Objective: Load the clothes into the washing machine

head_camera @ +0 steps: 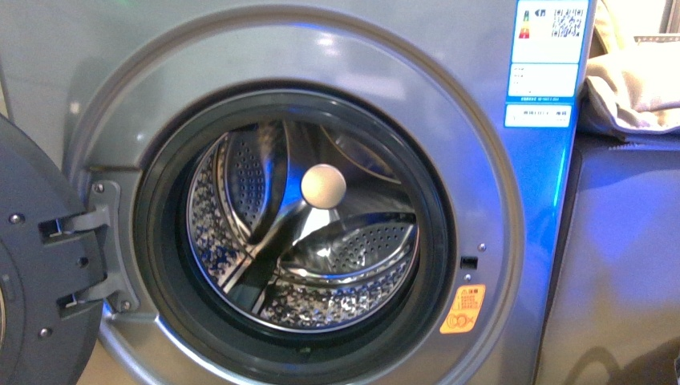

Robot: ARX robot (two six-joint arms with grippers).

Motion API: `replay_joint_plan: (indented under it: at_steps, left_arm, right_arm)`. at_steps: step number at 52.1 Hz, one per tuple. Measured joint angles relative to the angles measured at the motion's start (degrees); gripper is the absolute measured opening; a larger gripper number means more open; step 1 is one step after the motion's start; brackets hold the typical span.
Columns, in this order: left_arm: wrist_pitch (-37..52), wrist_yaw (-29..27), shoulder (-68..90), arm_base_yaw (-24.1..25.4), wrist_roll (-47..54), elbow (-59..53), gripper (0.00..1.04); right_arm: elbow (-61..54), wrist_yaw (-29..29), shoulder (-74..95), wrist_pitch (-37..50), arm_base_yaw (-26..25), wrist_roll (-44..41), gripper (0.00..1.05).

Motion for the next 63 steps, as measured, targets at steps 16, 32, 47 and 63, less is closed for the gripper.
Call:
replay_joint_plan:
  at_steps: [16,32,47,63]
  left_arm:
    - [0.0,0.0,0.0,0.0,0.0,0.0,0.98]
    - [0.0,0.0,0.0,0.0,0.0,0.0,0.98]
    - [0.0,0.0,0.0,0.0,0.0,0.0,0.98]
    - [0.0,0.0,0.0,0.0,0.0,0.0,0.98]
  right_arm:
    - [7.3,0.9,8.5,-2.1,0.0,2.3,0.97]
    - [13.1,2.4,15.1,-3.2,-0.1,2.9,0.97]
    - [16.3,3.3,17.2,-4.5,0.7,4.1,0.97]
    - [20.0,4.8,20.7,-5.7,1.2,4.6,0.97]
